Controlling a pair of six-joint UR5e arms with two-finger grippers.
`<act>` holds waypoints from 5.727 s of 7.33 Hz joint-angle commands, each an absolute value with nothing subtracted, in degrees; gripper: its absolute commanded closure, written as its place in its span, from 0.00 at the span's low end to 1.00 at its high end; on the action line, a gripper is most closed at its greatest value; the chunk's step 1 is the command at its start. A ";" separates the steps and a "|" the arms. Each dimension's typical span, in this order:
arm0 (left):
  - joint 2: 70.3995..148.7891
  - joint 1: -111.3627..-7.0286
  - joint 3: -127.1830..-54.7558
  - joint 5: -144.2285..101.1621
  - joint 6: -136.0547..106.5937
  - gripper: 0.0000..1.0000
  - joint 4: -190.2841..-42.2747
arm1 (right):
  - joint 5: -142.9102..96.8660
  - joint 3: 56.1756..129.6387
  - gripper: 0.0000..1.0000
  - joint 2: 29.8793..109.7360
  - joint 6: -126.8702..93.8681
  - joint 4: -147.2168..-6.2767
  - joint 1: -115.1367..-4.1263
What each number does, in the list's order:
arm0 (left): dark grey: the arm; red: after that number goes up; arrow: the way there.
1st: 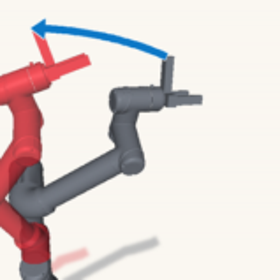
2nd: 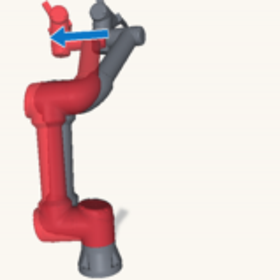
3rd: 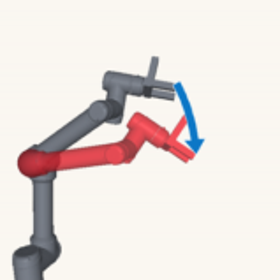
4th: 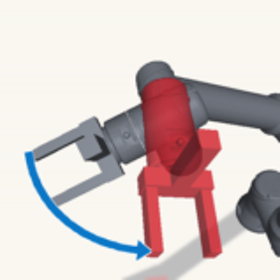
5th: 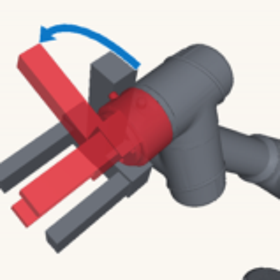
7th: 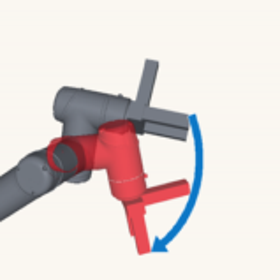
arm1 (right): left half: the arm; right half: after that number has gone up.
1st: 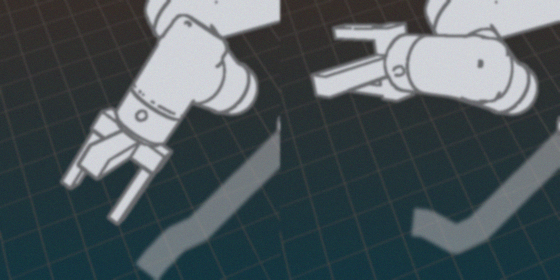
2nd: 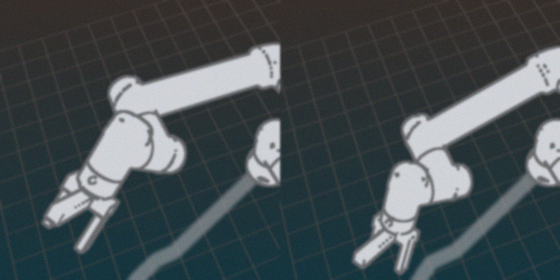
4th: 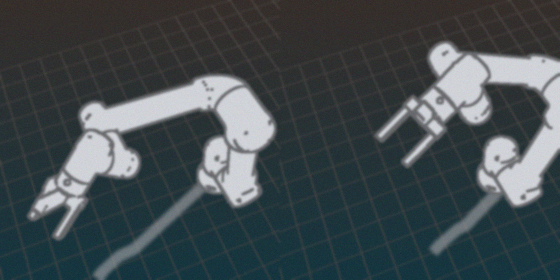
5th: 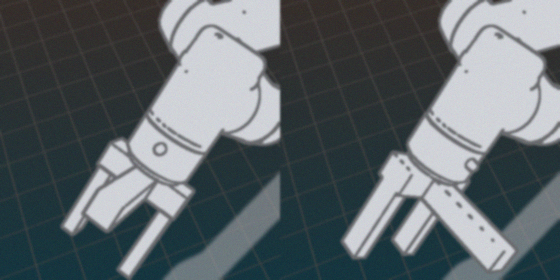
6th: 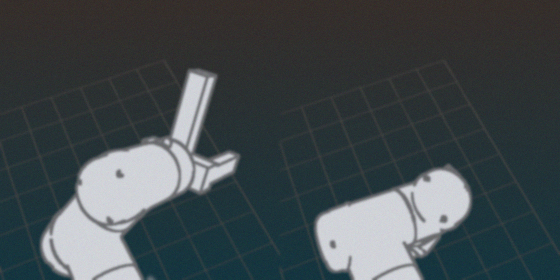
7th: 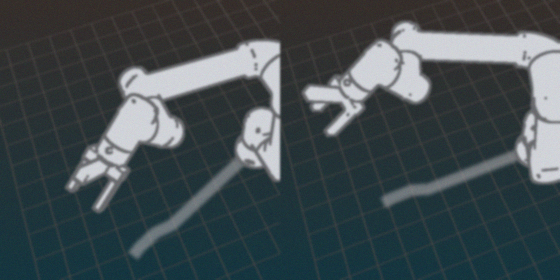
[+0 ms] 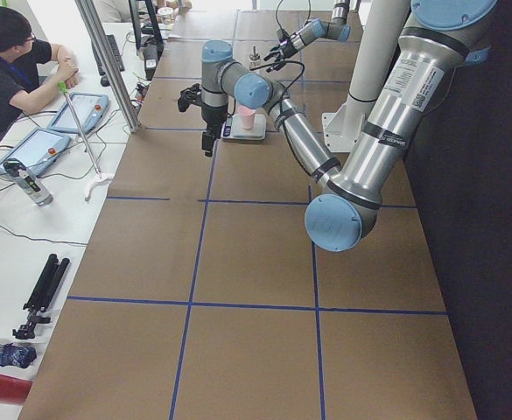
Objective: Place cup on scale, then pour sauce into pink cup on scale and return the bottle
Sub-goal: 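Close the right gripper around the glass sauce bottle, then lift the bottle with the right gripper and carry it toward the pink cup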
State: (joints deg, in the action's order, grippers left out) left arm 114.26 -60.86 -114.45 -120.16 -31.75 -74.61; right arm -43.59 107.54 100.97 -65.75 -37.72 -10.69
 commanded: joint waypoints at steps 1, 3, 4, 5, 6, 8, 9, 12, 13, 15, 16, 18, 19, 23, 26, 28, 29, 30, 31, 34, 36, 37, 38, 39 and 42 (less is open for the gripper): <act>114.26 -60.91 -114.35 -120.15 -31.82 0.00 -74.71 | -43.59 105.56 0.00 98.35 -65.66 -37.62 -11.07; 114.34 -60.91 -114.35 -120.23 -31.90 0.00 -74.71 | -43.59 105.38 0.00 98.26 -64.78 -37.70 -12.21; 114.35 -60.91 -114.35 -120.23 -31.99 0.00 -74.62 | -43.77 105.38 0.00 98.26 -64.51 -37.71 -12.83; 114.35 -60.91 -114.35 -120.23 -31.91 0.00 -74.62 | -43.86 105.38 0.00 98.17 -64.34 -37.79 -13.01; 114.35 -60.91 -114.35 -120.23 -31.90 0.00 -74.62 | -43.94 105.38 0.00 96.96 -64.25 -37.79 -13.09; 114.43 -60.91 -114.43 -120.23 -32.25 0.00 -74.62 | -44.03 105.03 0.00 95.90 -63.19 -37.79 -13.71; 114.52 -60.91 -114.52 -120.32 -32.34 0.00 -74.53 | -44.03 104.51 0.00 95.45 -62.67 -37.88 -14.15; 114.61 -60.91 -114.70 -120.23 -32.34 0.00 -74.36 | -44.91 101.69 0.00 93.43 -62.49 -37.71 -15.90; 114.61 -60.91 -114.70 -120.32 -32.34 0.00 -74.36 | -45.35 101.69 0.00 93.43 -62.49 -37.71 -16.34; 114.61 -60.91 -114.70 -120.32 -32.34 0.00 -74.36 | -45.61 101.60 0.00 93.34 -62.40 -37.71 -16.70; 114.61 -60.91 -114.61 -120.32 -32.34 0.00 -74.36 | -45.70 101.60 0.00 93.34 -62.40 -37.79 -16.70; 114.52 -60.91 -114.52 -120.32 -32.34 0.00 -74.44 | -45.62 101.51 0.35 92.12 -62.58 -37.71 -16.79; 114.61 -60.91 -114.52 -120.32 -32.34 0.00 -74.44 | -45.62 101.51 0.73 92.11 -62.49 -37.62 -16.79; 114.61 -61.52 -114.61 -120.50 -32.34 0.00 -74.27 | -53.41 108.69 1.00 90.44 -57.25 -38.23 -22.91; 113.65 -62.66 -116.01 -120.32 -29.46 0.00 -74.62 | -53.35 111.96 1.00 89.91 -49.76 -42.26 -23.82; 113.47 -63.46 -115.84 -120.32 -27.86 0.00 -74.62 | -52.74 113.90 1.00 84.93 -48.61 -50.58 -24.26; 113.47 -63.46 -115.84 -120.41 -27.86 0.00 -74.62 | -51.69 113.99 1.00 83.34 -45.47 -53.23 -24.61; 113.47 -63.46 -115.84 -120.41 -27.86 0.00 -74.62 | -50.29 113.39 1.00 82.45 -45.18 -54.13 -24.26; 113.47 -63.81 -115.84 -120.32 -27.77 0.00 -74.62 | -50.10 112.86 1.00 80.53 -44.74 -57.01 -24.17; 110.93 -67.57 -115.23 -120.15 -18.78 0.00 -74.80 | -45.45 112.68 1.00 77.45 -27.74 -60.55 -24.08; 108.46 -71.96 -113.48 -120.23 -9.53 0.00 -75.06 | -40.47 111.80 1.00 74.38 -26.72 -66.58 -21.47; 108.37 -73.46 -112.07 -120.23 -7.75 0.00 -75.75 | -35.64 110.49 1.00 71.22 -26.11 -71.49 -18.84; 106.54 -74.26 -110.49 -120.32 -7.39 0.00 -79.59 | -33.51 110.39 1.00 70.50 -23.49 -73.98 -17.76; 102.87 -75.22 -108.91 -120.50 -5.47 0.00 -86.68 | -32.18 110.30 1.00 70.40 -20.86 -74.09 -16.71; 97.48 -79.18 -102.96 -120.50 2.00 0.00 -99.36 | -27.00 105.91 1.00 69.52 -20.57 -74.18 -14.60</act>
State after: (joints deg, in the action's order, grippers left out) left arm 99.19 -77.59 -106.14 -120.60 -0.81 -93.70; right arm -28.99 107.25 69.73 -20.88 -74.07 -15.47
